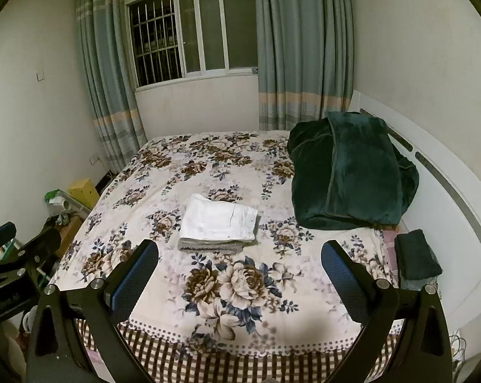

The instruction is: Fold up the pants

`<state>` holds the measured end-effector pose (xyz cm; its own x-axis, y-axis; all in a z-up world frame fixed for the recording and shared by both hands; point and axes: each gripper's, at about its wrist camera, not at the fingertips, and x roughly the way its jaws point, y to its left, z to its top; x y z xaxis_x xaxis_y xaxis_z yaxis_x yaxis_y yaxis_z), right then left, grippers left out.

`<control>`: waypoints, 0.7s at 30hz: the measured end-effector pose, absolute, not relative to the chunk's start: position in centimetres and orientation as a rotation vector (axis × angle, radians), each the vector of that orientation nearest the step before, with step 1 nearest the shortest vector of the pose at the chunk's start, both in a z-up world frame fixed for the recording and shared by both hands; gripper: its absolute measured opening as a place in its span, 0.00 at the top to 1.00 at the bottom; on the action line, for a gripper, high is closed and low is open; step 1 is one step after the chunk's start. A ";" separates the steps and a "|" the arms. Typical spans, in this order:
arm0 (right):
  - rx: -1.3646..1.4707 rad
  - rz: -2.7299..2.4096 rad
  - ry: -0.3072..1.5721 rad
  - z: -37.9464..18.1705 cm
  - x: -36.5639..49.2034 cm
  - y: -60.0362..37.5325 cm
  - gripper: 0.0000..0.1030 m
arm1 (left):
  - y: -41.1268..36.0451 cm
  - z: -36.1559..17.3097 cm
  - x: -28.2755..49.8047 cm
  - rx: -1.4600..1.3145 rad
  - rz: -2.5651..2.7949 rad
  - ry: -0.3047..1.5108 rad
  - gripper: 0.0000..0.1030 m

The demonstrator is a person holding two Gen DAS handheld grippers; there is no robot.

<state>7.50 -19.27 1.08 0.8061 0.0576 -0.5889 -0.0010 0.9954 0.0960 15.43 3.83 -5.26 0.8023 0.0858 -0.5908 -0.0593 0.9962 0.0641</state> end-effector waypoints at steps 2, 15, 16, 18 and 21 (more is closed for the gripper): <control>0.093 0.029 0.632 1.1 7.4 -19.2 0.00 | 3.8 -5.2 15.4 0.045 0.077 0.636 0.00; 0.096 0.032 0.633 0.9 7.4 -19.3 0.00 | 3.8 -5.3 15.2 0.045 0.075 0.636 0.00; 0.096 0.031 0.634 1.0 7.4 -19.3 0.00 | 3.8 -5.3 15.2 0.045 0.074 0.637 0.00; 0.096 0.030 0.633 1.0 7.4 -19.3 0.00 | 3.8 -5.3 15.2 0.042 0.074 0.638 0.00; 0.098 0.030 0.633 0.9 7.4 -19.3 0.00 | 4.0 -5.4 14.7 0.040 0.074 0.638 0.00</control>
